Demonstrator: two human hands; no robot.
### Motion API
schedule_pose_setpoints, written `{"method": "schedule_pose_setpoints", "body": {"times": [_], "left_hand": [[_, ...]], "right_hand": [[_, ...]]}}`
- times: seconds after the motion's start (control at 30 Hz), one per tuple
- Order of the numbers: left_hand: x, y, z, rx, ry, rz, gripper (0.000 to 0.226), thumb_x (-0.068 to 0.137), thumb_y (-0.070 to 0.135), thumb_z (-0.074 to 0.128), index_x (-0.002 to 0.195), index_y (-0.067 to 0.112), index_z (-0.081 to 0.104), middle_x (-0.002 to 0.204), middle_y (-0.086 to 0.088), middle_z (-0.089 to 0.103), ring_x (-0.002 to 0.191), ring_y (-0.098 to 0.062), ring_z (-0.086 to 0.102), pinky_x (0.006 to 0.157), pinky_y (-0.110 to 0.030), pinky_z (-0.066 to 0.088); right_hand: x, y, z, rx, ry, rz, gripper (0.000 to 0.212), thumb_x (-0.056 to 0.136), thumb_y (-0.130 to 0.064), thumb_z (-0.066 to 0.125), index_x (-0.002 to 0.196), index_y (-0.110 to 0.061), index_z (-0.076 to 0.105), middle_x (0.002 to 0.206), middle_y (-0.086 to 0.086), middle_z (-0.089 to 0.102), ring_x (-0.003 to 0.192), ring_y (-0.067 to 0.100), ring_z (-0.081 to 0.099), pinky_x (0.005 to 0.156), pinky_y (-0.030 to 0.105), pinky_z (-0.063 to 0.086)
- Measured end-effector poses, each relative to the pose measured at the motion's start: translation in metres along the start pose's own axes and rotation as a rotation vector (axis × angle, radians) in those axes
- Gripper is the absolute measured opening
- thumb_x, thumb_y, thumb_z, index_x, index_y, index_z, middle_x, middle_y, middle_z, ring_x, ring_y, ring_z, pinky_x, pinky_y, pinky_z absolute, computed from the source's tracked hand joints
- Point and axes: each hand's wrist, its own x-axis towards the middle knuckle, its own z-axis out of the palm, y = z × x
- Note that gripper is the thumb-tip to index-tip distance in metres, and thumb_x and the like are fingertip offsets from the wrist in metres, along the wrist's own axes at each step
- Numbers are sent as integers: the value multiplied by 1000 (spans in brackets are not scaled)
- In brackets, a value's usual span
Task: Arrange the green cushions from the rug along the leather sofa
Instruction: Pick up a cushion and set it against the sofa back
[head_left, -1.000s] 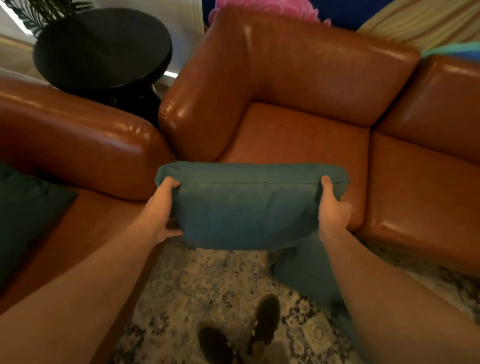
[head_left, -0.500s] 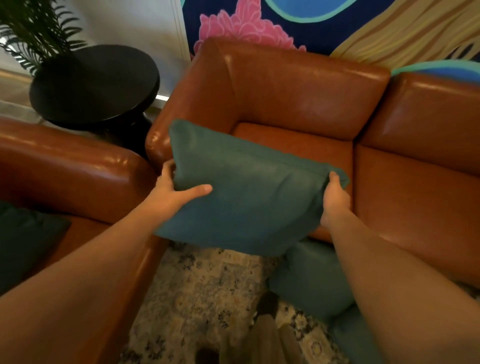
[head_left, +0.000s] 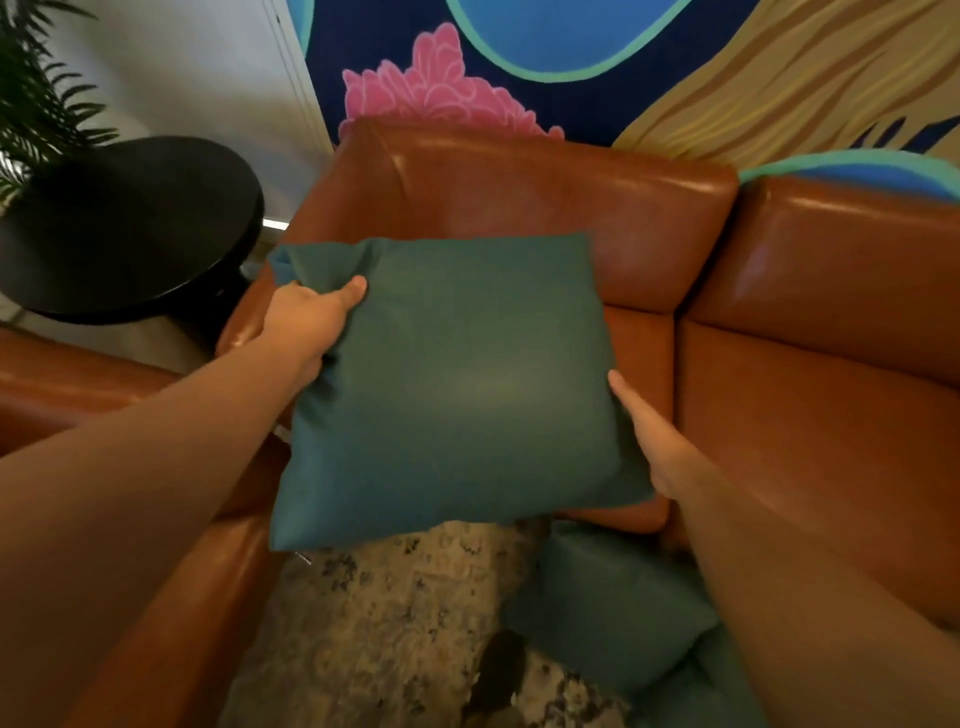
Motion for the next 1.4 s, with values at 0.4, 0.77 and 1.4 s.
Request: {"method": "schedule_pose_setpoints", "body": {"times": [0.4,0.77,1.4], "left_hand": [[62,28,-4,-47,-679,-335,120,41,81,90,150,49,49,138,-3,70,121,-29,70,103,-50,52],[173,18,0,-15,-549,-350,72,70,58,87,133,26,71,125,-16,74,110,-36,75,87,-45,62],[304,51,84,-6,-363,-150,53,81,35,90,128,24,68,115,2,76,108,-16,70,79,-36,59]], "right_hand": [[65,-63,-25,-84,295,-100,107,55,-90,76,123,-8,70,112,9,74,102,34,72,98,49,58],[159,-148,15,-112,225,75,93,58,-68,93,123,-9,62,117,16,73,106,39,72,100,55,57],[221,-220,15,436,218,-82,43,95,-25,76,136,-17,63,128,8,72,112,24,70,69,36,63]]}}
